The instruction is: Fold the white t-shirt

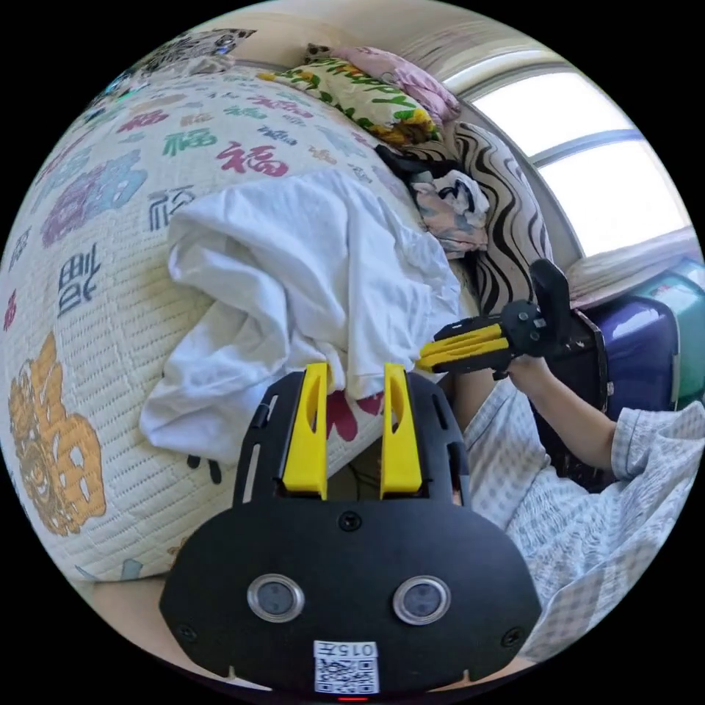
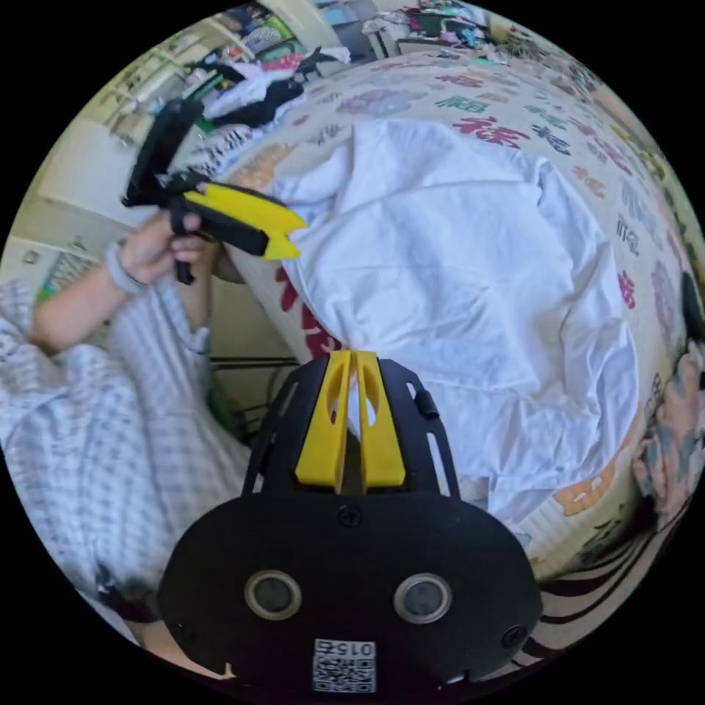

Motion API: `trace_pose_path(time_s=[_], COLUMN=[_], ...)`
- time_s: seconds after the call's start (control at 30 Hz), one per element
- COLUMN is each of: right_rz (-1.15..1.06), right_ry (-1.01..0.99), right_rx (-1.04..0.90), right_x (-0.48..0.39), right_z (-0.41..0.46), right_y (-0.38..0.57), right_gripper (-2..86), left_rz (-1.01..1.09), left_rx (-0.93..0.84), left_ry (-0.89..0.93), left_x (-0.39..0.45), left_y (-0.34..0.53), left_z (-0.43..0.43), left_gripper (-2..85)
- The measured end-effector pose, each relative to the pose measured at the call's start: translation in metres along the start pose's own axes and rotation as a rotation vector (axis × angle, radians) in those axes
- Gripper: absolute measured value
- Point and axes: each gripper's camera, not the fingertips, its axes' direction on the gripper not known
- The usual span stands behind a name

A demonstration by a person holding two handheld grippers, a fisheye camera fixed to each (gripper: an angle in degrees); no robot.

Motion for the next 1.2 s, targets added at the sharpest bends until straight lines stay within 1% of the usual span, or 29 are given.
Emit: trace_pose_path(time_s=[0.03,0.07,0.1,0.13,0.2,0.27,0.33,0.43,0.47,0.57,0.63,0.7,0.73,0.8,0.83,0.87,0.9,0.97,1.03,1.1,1.13,1.17,1.2], right_rz=[0.024,0.074,0.091,0.104,0.077,-0.034,-0.118,-0.202,-0.231,-0.280,-0.282,-0.235,-0.205,-0.181,-0.151,-0.117,-0.102,-0.094,-0.090,-0.085,-0.046,-0.025,-0.041], right_ry=[-0.108,-0.197,-0.236,-0.287,-0.299,-0.322,-0.327,-0.366,-0.371,-0.409,-0.418,-0.403,-0.405,-0.398,-0.354,-0.289,-0.260,-0.198,-0.159,-0.070,0.043,0.131,0.128], right_rx=[0.038,0.131,0.179,0.259,0.326,0.323,0.323,0.337,0.343,0.411,0.444,0.473,0.466,0.400,0.354,0.294,0.256,0.096,0.041,0.010,-0.004,0.004,0.014], right_x=[0.012,0.025,0.032,0.041,0.047,0.039,0.028,0.012,0.004,-0.012,-0.015,-0.011,-0.006,-0.001,0.000,-0.002,-0.003,-0.014,-0.026,-0.037,-0.041,-0.043,-0.043], right_z=[-0.017,-0.042,-0.056,-0.085,-0.127,-0.173,-0.199,-0.231,-0.240,-0.256,-0.255,-0.244,-0.229,-0.199,-0.173,-0.143,-0.127,-0.070,-0.041,-0.026,-0.022,-0.026,-0.031], right_y=[0.010,0.023,0.030,0.041,0.050,0.042,0.031,0.010,0.002,-0.015,-0.025,-0.030,-0.029,-0.023,-0.015,-0.009,-0.007,-0.006,-0.009,-0.013,-0.014,-0.013,-0.012], right_gripper=[0.9,0.6,0.5,0.4,0.3,0.3,0.3,0.4,0.5,1.2,1.9,3.7,5.8,8.9,12.0,14.4,15.3,16.8,16.4,11.8,5.2,1.5,1.1], left_rz=[0.035,0.118,0.217,0.266,0.418,0.458,0.497,0.507,0.505,0.402,0.266,0.054,0.009,-0.184,-0.214,-0.256,-0.288,-0.318,-0.318,-0.284,-0.276,-0.255,-0.229], left_rx=[0.011,0.032,0.050,0.065,0.147,0.195,0.256,0.302,0.351,0.462,0.520,0.544,0.551,0.564,0.572,0.597,0.621,0.643,0.639,0.609,0.601,0.581,0.572], left_ry=[-0.003,-0.029,-0.064,-0.075,-0.121,-0.166,-0.158,-0.086,-0.067,-0.064,-0.078,-0.135,-0.142,-0.107,-0.073,0.013,0.090,0.145,0.164,0.177,0.178,0.172,0.161], left_x=[0.004,0.014,0.027,0.033,0.056,0.065,0.069,0.061,0.053,0.019,-0.012,-0.059,-0.071,-0.119,-0.129,-0.146,-0.159,-0.169,-0.172,-0.168,-0.167,-0.164,-0.160], left_y=[-0.002,-0.005,-0.007,-0.008,-0.017,-0.029,-0.039,-0.046,-0.041,-0.019,-0.003,0.019,0.025,0.051,0.057,0.069,0.079,0.090,0.094,0.093,0.091,0.089,0.086], left_z=[-0.003,-0.011,-0.019,-0.023,-0.037,-0.047,-0.058,-0.083,-0.099,-0.146,-0.174,-0.198,-0.202,-0.210,-0.211,-0.211,-0.210,-0.208,-0.208,-0.209,-0.210,-0.213,-0.217], left_gripper=[12.9,13.9,14.6,14.8,15.1,14.8,13.4,5.6,1.4,0.0,-0.3,-0.6,-0.6,-0.6,-0.6,-0.6,-0.6,-0.7,-0.7,-0.7,-0.7,-0.6,-0.6])
